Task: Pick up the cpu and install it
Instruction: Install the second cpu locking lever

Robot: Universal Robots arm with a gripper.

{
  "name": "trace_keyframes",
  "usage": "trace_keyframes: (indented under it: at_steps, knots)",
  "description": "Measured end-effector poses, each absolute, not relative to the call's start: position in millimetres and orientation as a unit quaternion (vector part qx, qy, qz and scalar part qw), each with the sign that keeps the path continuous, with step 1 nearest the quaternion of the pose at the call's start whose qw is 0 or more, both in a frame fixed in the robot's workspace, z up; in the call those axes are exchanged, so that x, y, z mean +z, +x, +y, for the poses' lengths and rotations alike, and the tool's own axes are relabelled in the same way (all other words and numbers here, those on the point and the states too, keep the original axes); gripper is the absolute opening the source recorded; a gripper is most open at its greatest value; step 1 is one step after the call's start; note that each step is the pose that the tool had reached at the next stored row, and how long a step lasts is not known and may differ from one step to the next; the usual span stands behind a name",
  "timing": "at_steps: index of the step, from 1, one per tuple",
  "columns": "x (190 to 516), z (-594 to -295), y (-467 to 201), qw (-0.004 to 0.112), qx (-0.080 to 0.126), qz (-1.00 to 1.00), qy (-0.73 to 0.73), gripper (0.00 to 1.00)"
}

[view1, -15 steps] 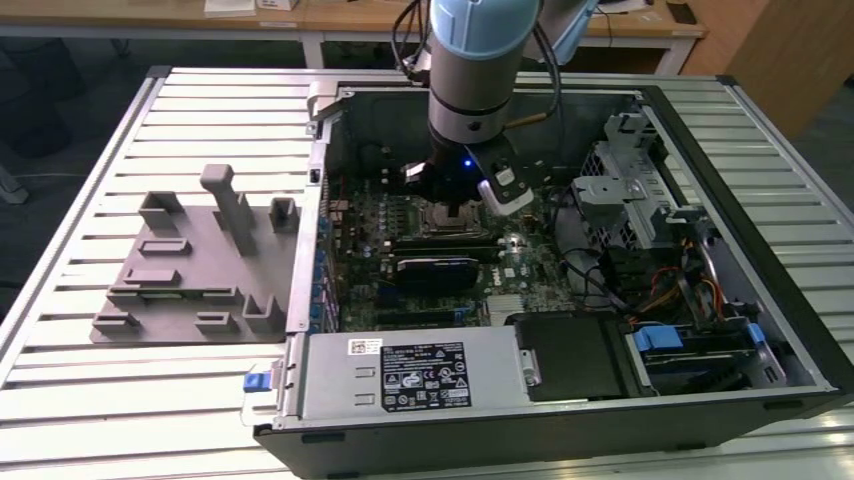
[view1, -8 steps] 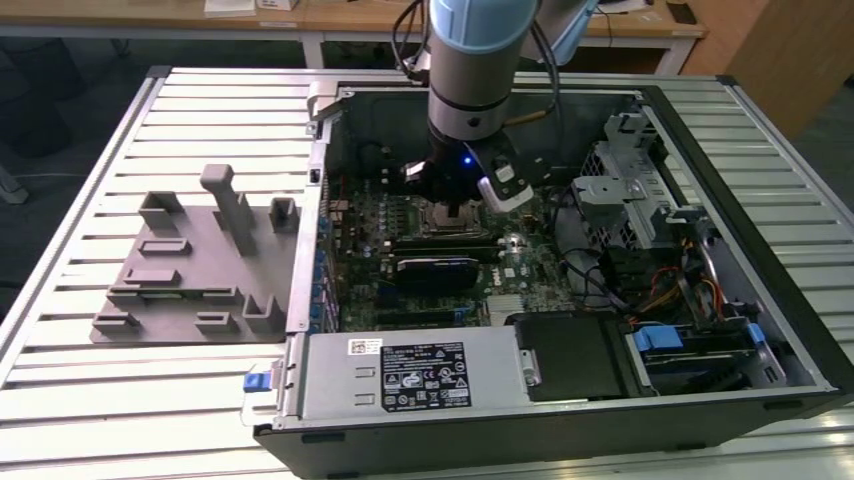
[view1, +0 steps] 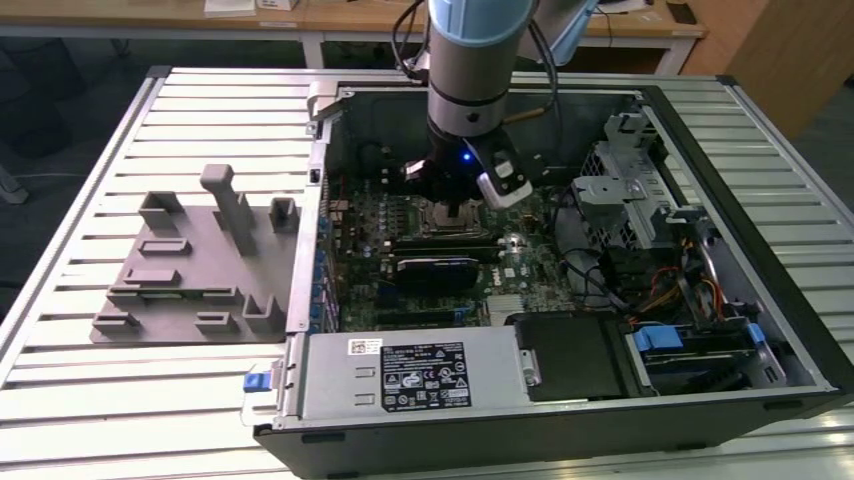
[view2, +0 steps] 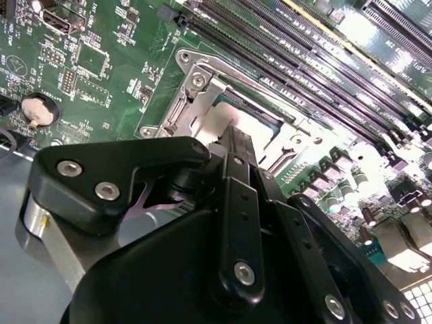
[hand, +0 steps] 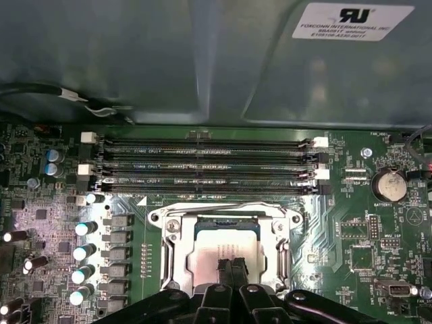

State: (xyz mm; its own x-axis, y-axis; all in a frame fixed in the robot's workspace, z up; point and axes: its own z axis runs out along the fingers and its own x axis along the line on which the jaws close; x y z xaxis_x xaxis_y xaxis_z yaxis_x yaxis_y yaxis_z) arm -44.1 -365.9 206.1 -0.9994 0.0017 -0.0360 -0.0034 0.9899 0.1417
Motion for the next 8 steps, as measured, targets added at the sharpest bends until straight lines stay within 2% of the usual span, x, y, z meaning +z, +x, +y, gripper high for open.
trace_keyframes:
  at_steps: [8]
  knots:
    - [206.1, -363.1, -44.1, 0.018, 0.06, 0.998, -0.001, 0.11]
